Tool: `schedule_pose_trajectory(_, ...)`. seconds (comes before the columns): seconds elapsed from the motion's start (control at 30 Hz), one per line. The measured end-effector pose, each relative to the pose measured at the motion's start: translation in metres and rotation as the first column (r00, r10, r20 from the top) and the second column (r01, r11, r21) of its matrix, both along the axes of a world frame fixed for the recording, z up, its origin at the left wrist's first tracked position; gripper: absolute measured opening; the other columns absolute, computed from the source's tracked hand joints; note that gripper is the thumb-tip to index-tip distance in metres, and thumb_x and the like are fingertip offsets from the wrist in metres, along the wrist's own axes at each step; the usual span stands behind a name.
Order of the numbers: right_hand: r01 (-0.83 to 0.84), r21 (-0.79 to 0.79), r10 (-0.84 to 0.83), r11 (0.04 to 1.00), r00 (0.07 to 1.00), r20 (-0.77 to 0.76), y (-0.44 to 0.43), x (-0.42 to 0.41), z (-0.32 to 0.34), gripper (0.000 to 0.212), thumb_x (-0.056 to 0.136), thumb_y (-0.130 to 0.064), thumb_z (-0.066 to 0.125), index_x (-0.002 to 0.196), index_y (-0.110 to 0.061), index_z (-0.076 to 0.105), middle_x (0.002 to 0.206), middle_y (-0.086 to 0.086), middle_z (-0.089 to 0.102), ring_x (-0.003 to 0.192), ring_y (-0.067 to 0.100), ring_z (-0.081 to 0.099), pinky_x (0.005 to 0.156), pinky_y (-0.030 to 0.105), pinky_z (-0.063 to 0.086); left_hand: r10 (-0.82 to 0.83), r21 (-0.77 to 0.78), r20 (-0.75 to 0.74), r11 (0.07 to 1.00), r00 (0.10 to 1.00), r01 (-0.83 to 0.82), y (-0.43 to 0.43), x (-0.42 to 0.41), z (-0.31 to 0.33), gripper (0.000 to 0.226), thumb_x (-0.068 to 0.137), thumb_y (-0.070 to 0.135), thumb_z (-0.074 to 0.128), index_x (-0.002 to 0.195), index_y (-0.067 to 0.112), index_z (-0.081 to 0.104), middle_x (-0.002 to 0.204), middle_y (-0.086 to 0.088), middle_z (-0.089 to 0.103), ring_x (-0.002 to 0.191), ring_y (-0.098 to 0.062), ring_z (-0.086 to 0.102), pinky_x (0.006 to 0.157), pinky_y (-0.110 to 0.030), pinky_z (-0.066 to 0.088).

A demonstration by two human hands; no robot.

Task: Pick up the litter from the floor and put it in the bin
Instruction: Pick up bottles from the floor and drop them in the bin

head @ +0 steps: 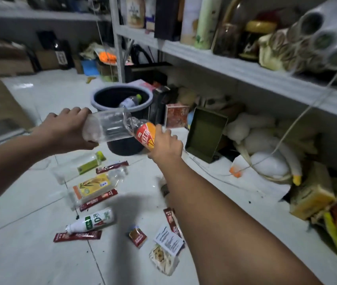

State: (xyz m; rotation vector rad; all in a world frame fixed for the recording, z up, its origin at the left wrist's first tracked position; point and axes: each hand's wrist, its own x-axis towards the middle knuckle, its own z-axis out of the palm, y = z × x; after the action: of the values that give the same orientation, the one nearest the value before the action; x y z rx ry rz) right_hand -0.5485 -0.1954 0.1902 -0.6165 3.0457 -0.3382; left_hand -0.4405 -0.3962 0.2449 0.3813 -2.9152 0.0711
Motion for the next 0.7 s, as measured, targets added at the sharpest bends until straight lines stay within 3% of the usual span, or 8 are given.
schedule_pose_trajectory(0.33,0.016,-0.061,-0.022,0.998,0.995,-0.098,0.027,0.012,0.231,0.086,0.081,-0.032,0.074,0.146,-0.019,0.019,0.139,0.013,0.042,0.123,0.032,0.047,0.091,0.041,0.043,0.027,0.004,-0.043,1.0,0.999,-0.027,0.022,0.001,0.207,0.075,0.066,0.047,0.077,0.125,0.014,0.043,0.121,-0.01,0.053,0.111,-0.032,0.05,0.09,-0.042,0.04)
schedule_pose_trajectory(0.7,-0.024,-0.055,0.015,0.998,0.986,-0.168,0.046,0.011,0.553,0.087,0.079,-0.034,0.076,0.145,-0.018,0.021,0.137,0.014,0.044,0.124,0.033,0.048,0.093,0.041,0.043,0.126,-0.067,-0.015,0.99,0.992,-0.127,0.017,0.011,0.511,0.083,0.07,0.057,0.071,0.131,0.012,0.036,0.136,-0.008,0.045,0.124,-0.03,0.044,0.099,-0.044,0.04)
